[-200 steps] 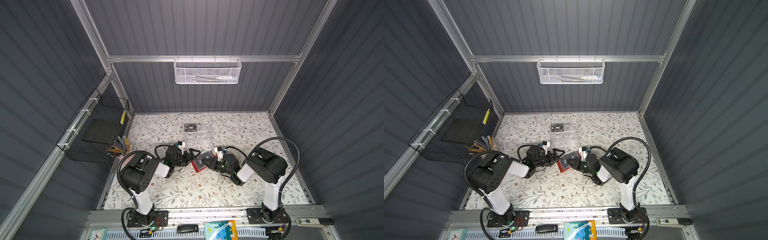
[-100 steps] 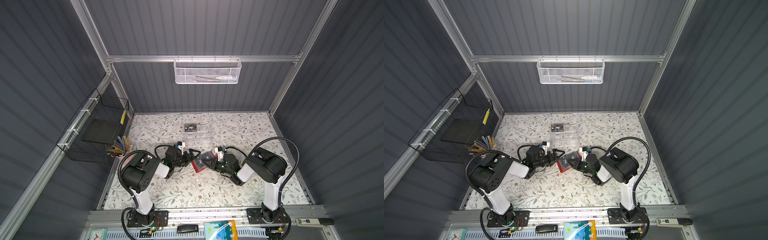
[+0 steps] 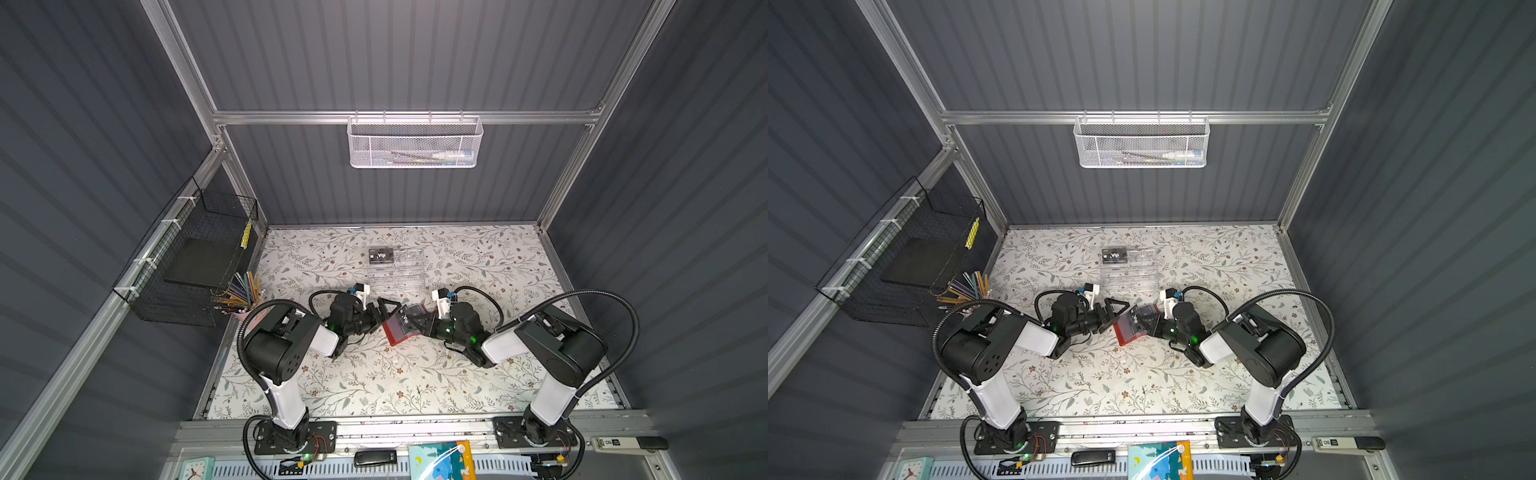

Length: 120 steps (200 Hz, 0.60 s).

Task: Take the credit cards out of the card holder
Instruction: Take out the credit card from the card slot.

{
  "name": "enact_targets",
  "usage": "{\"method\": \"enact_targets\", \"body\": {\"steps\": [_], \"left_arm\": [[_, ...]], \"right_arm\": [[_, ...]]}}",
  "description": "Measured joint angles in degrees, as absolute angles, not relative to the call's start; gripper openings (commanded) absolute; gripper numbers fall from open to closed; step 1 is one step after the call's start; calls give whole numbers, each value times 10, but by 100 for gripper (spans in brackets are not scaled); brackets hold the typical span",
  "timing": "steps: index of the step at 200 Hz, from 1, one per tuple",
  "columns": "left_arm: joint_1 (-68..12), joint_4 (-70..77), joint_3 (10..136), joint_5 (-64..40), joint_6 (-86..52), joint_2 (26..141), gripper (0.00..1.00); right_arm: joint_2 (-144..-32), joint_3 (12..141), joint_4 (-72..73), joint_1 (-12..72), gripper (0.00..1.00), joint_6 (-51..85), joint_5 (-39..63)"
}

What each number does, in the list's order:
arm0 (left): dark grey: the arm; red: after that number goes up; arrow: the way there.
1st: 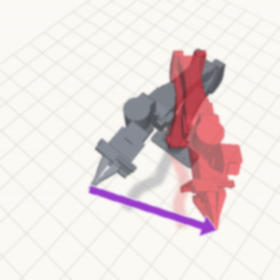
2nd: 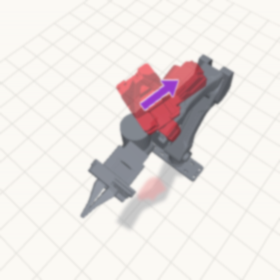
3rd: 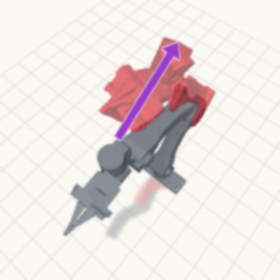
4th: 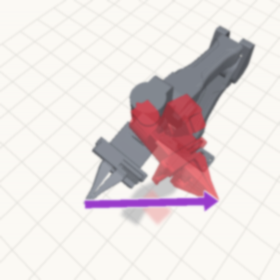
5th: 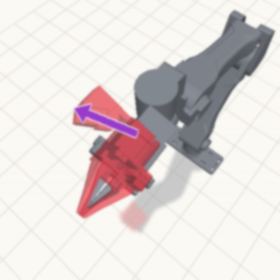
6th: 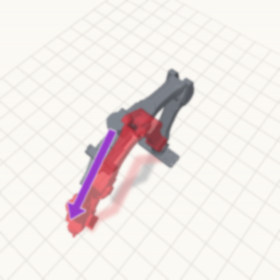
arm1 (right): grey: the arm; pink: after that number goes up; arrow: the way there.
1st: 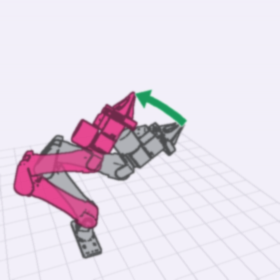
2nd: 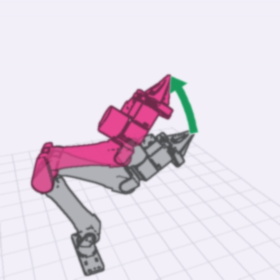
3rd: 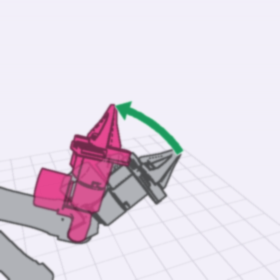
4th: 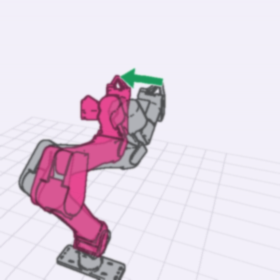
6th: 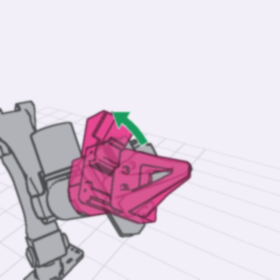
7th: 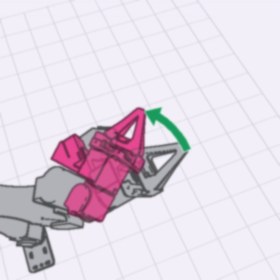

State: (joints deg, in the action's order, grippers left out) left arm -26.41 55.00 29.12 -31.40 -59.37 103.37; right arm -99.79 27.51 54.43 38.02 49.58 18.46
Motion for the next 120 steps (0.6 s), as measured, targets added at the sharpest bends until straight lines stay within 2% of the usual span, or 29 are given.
{"method": "enact_targets", "body": {"steps": [46,120], "left_arm": [[-257,479,317,-328,-576,1018,100],[-254,176,395,-297,-470,893,100]], "right_arm": [[-927,312,411,380,0,414,158],[-830,460,171,380,0,267,130]]}}
